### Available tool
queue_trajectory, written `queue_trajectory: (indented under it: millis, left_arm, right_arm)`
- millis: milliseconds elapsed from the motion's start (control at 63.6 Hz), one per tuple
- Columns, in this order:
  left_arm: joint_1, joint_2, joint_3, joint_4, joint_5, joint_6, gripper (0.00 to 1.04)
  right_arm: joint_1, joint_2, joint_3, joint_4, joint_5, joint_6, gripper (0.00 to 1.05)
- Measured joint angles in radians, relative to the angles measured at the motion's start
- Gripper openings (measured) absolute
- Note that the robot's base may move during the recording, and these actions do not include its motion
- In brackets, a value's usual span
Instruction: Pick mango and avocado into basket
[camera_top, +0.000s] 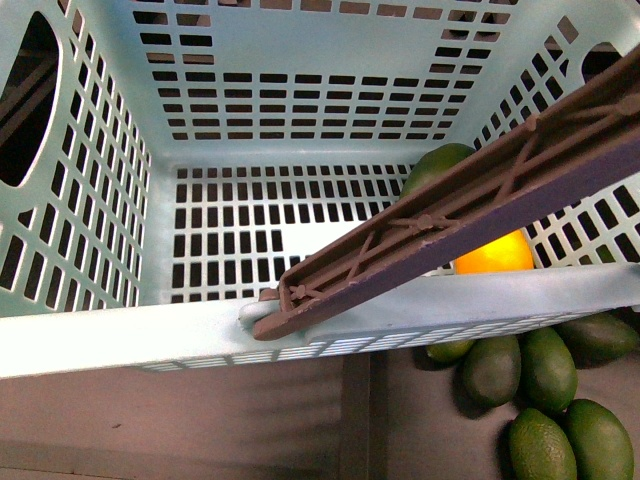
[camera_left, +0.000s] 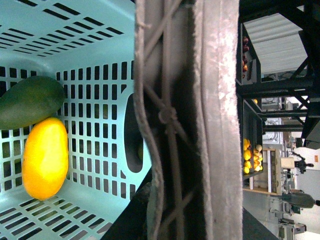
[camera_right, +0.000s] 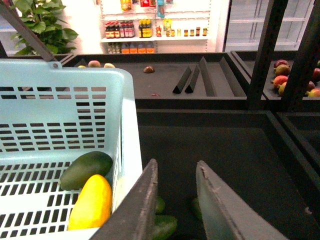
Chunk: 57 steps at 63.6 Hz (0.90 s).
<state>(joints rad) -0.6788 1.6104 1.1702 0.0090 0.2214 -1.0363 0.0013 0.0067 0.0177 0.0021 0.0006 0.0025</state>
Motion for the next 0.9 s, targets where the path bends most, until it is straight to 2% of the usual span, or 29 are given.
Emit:
queue_trajectory:
  millis: [94, 157, 204, 252, 267, 314, 487, 723, 896]
  left_arm:
    - [0.000, 0.000, 0.000, 0.000, 0.000, 0.000, 0.14]
    - [0.000, 0.000, 0.000, 0.000, -0.001, 0.000, 0.14]
    - [-0.013, 0.002, 0.004, -0.005, -0.126, -0.043, 0.14]
    - [-0.024, 0.021, 0.021, -0.010, -0.296, -0.145, 0.14]
    - [-0.025, 0.033, 0.033, -0.011, -0.349, -0.179, 0.14]
    - [-0.004, 0.063, 0.065, -0.011, -0.380, -0.202, 0.14]
    - [0.085, 0.121, 0.092, 0.018, -0.370, -0.227, 0.14]
    - [0.246, 0.268, 0.108, 0.109, -0.349, -0.378, 0.14]
    - [0.373, 0.464, 0.275, 0.147, -0.353, -0.424, 0.14]
  right_arm:
    - [0.000, 0.000, 0.000, 0.000, 0.000, 0.000, 0.60]
    - [0.000, 0.000, 0.000, 0.000, 0.000, 0.000, 0.77]
    - [0.000, 0.000, 0.000, 0.000, 0.000, 0.000, 0.86]
    - [0.000, 0.000, 0.000, 0.000, 0.000, 0.000, 0.97]
    - [0.000, 0.000, 0.000, 0.000, -0.001, 0.000, 0.98]
    - [0.000, -0.002, 0.000, 0.000, 0.000, 0.000, 0.96]
    - [0.000, -0.002, 0.000, -0.001, -0.001, 0.000, 0.96]
    - [0.000, -0.002, 0.000, -0.001, 0.000, 0.000, 0.96]
    - [0.000, -0.002, 0.000, -0.001, 0.000, 0.000, 0.96]
